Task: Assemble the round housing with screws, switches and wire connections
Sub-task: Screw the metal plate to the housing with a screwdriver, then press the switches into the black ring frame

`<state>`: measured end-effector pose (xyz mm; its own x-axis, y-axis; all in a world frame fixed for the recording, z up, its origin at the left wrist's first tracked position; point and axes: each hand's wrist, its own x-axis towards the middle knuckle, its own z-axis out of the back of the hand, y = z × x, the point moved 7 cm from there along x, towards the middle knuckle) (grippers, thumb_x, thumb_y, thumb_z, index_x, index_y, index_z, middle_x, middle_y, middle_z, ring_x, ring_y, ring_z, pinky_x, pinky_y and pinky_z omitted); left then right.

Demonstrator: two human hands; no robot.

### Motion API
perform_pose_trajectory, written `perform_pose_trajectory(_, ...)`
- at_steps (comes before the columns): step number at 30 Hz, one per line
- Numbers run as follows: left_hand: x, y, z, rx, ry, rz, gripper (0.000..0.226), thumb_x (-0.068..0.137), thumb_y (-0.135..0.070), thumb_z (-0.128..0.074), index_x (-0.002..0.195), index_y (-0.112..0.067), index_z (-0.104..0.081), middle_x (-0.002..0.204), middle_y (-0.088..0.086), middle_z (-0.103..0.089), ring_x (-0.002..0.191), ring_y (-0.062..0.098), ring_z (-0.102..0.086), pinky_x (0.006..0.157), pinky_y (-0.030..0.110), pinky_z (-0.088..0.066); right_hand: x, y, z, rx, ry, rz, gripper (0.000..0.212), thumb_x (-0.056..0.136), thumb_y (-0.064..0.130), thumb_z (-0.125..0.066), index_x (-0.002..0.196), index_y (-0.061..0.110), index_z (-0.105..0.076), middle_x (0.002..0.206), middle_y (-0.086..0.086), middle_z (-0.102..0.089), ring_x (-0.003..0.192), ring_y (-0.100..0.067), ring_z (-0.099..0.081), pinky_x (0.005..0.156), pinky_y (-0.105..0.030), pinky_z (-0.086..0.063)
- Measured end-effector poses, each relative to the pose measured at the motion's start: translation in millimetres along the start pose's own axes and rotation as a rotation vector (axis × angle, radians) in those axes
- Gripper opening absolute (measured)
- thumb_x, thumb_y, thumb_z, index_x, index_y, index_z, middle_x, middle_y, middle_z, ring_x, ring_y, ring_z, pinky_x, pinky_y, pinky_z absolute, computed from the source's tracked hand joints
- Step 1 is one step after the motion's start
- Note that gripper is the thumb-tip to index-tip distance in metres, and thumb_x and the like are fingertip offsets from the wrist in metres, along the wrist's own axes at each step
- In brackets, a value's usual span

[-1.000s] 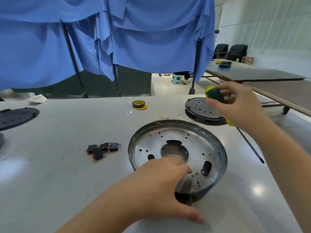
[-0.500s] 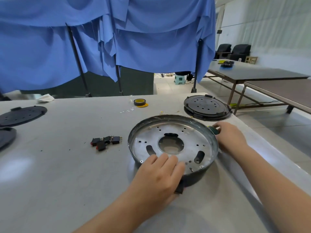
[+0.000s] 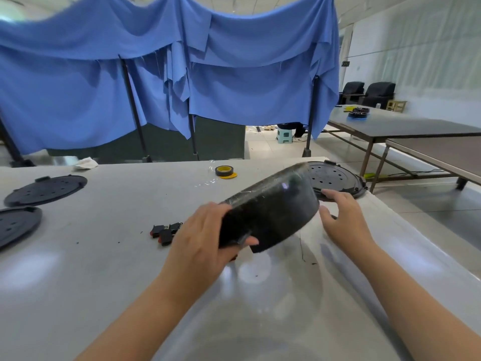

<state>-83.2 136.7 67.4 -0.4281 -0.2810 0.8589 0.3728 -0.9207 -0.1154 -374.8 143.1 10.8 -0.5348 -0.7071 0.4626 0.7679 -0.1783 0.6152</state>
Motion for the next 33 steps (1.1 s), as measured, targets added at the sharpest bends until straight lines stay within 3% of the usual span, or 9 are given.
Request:
perform_pose_trajectory(2, 4.2, 15.9, 10.6, -0.119, -0.034, 0.155, 0.045, 0.087, -0.062, -0.05, 0.102, -0.02, -0.048, 0.088, -0.02, -0.049, 0.076, 0.001, -0.046, 0.075, 0.005, -0.036, 2.6, 8.7, -1.6, 0.216, 0.021, -0.021, 0.039, 0.095, 0.017, -0.053, 0.133, 0.017, -0.049, 0.127, -0.003, -0.054, 0.114, -0.014, -0.05, 0.096, -0.027, -0.038)
perform_pose_trajectory(6, 7.7, 39.6, 26.0, -0.341, -0.154, 0.37, 0.018, 0.079, -0.048, -0.058, 0.093, -0.042, -0.047, 0.089, -0.027, -0.061, 0.08, -0.009, -0.058, 0.068, 0.002, -0.041, 4.5, 33.0, -10.4, 0.652, 0.159, -0.073, 0.033, 0.1, 0.021, -0.045, 0.132, 0.019, -0.05, 0.124, 0.003, -0.059, 0.111, -0.008, -0.055, 0.091, -0.022, -0.04)
perform_pose_trajectory(11, 11.6, 70.4, 32.4, -0.568, -0.275, 0.584, 0.017, 0.086, -0.046, -0.063, 0.087, -0.03, -0.059, 0.073, -0.02, -0.067, 0.064, -0.005, -0.059, 0.058, 0.008, -0.045, 6.3, 52.2, -17.1, 0.958, 0.303, -0.156, 0.031, 0.097, 0.036, -0.047, 0.12, 0.021, -0.061, 0.111, -0.002, -0.067, 0.107, -0.018, -0.061, 0.095, -0.032, -0.047)
perform_pose_trajectory(15, -2.8, 100.9, 12.6, -0.793, -0.24, 0.936, 0.039, 0.071, -0.063, -0.055, 0.064, -0.026, -0.064, 0.058, -0.005, -0.058, 0.05, 0.012, -0.052, 0.043, 0.023, -0.043, 6.7, 54.2, -11.4, 0.966, 0.283, -0.151, 0.042, 0.082, 0.043, -0.06, 0.119, 0.023, -0.06, 0.103, 0.002, -0.07, 0.097, -0.015, -0.065, 0.076, -0.029, -0.051)
perform_pose_trajectory(17, -12.8, 108.9, -3.1, -0.884, -0.185, 1.097, 0.044, 0.068, -0.065, -0.054, 0.056, -0.024, -0.064, 0.049, -0.003, -0.054, 0.041, 0.012, -0.049, 0.038, 0.021, -0.039, 3.6, 53.8, -9.0, 0.934, 0.28, -0.136, 0.046, 0.075, 0.046, -0.062, 0.115, 0.025, -0.062, 0.103, 0.001, -0.07, 0.093, -0.017, -0.068, 0.07, -0.026, -0.054)
perform_pose_trajectory(20, -27.5, 115.8, -22.3, -1.0, -0.12, 1.256, 0.05, 0.068, -0.062, -0.055, 0.072, -0.013, -0.066, 0.049, -0.002, -0.059, 0.042, 0.011, -0.056, 0.041, 0.019, -0.046, -1.7, 49.3, -8.1, 0.815, 0.258, -0.134, 0.039, 0.071, 0.045, -0.068, 0.107, 0.029, -0.063, 0.098, 0.005, -0.072, 0.086, -0.012, -0.07, 0.063, -0.019, -0.055)
perform_pose_trajectory(25, -51.9, 126.6, -40.6, -0.928, 0.075, 1.351, 0.057, 0.086, -0.059, -0.054, 0.093, -0.006, -0.075, 0.08, 0.01, -0.07, 0.075, 0.02, -0.066, 0.066, 0.031, -0.053, -8.6, 34.7, -17.6, 0.612, 0.272, -0.214, 0.015, 0.083, 0.029, -0.068, 0.093, 0.018, -0.071, 0.086, -0.007, -0.073, 0.069, -0.015, -0.069, 0.059, -0.026, -0.055)
perform_pose_trajectory(30, -66.0, 131.1, -45.7, -0.627, 0.212, 1.336, 0.06, 0.094, -0.06, -0.037, 0.087, -0.014, -0.073, 0.084, 0.008, -0.073, 0.083, 0.023, -0.065, 0.081, 0.035, -0.052, -11.5, 20.8, -17.7, 0.463, 0.286, -0.302, 0.026, 0.078, 0.038, -0.069, 0.069, 0.014, -0.075, 0.06, -0.003, -0.07, 0.047, -0.007, -0.061, 0.043, -0.015, -0.044)
perform_pose_trajectory(33, -61.9, 131.0, -45.9, -0.551, 0.22, 1.266, 0.062, 0.095, -0.057, -0.036, 0.076, -0.007, -0.068, 0.074, 0.018, -0.068, 0.072, 0.02, -0.056, 0.07, 0.031, -0.042, -14.4, 14.5, -21.6, 0.437, 0.319, -0.354, 0.03, 0.078, 0.043, -0.068, 0.061, 0.019, -0.074, 0.055, 0.001, -0.068, 0.044, -0.006, -0.06, 0.046, -0.017, -0.042)
